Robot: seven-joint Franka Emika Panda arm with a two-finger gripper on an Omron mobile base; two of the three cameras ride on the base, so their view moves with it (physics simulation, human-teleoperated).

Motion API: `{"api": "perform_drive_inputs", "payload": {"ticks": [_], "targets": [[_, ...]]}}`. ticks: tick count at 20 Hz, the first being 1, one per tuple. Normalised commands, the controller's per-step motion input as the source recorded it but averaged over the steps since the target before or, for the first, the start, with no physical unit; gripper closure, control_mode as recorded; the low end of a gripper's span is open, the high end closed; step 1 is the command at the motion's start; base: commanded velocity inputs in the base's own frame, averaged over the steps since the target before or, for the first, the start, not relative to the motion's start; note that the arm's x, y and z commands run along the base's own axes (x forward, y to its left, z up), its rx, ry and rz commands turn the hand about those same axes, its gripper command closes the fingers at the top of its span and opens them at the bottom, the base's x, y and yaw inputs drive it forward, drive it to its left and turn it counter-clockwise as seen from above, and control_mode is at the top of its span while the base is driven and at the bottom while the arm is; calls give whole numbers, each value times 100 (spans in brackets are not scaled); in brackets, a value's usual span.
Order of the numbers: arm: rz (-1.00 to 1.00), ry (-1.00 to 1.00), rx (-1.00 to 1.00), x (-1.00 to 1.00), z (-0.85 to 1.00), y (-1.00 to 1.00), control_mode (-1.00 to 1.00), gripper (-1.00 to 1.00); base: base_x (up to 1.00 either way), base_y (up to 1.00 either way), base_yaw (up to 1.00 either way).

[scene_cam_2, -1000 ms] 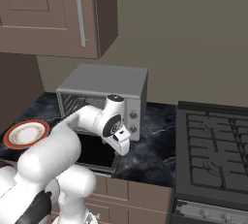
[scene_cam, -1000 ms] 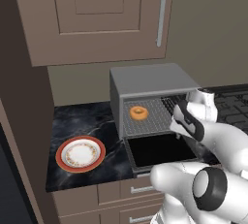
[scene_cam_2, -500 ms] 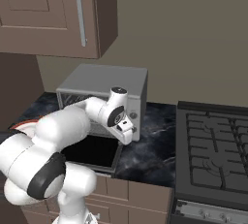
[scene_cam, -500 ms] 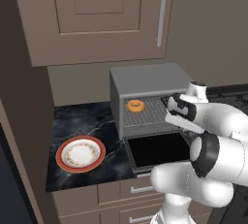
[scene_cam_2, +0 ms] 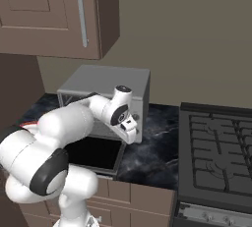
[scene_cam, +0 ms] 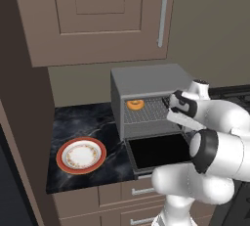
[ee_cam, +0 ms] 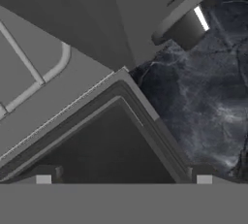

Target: Pick up the bagel from the plate, place it on the toaster oven rack, close the door, and set the timer.

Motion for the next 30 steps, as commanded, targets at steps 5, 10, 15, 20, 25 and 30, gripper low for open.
{"api": "perform_drive_inputs", "payload": {"ticks": [5, 10, 15, 20, 25, 30], "targets": [[0, -11, 3, -100, 29, -27, -100, -100, 0, 0, 0], [0, -3, 6, -87, 50, -32, -100, -100, 0, 0, 0], [0, 0, 14, -52, 5, -7, -100, -100, 0, 0, 0], [0, 0, 15, -11, -13, 0, -100, -100, 0, 0, 0], [0, 0, 16, 2, -26, -4, -100, -100, 0, 0, 0], [0, 0, 14, 0, -26, -5, -100, -100, 0, 0, 0]]}}
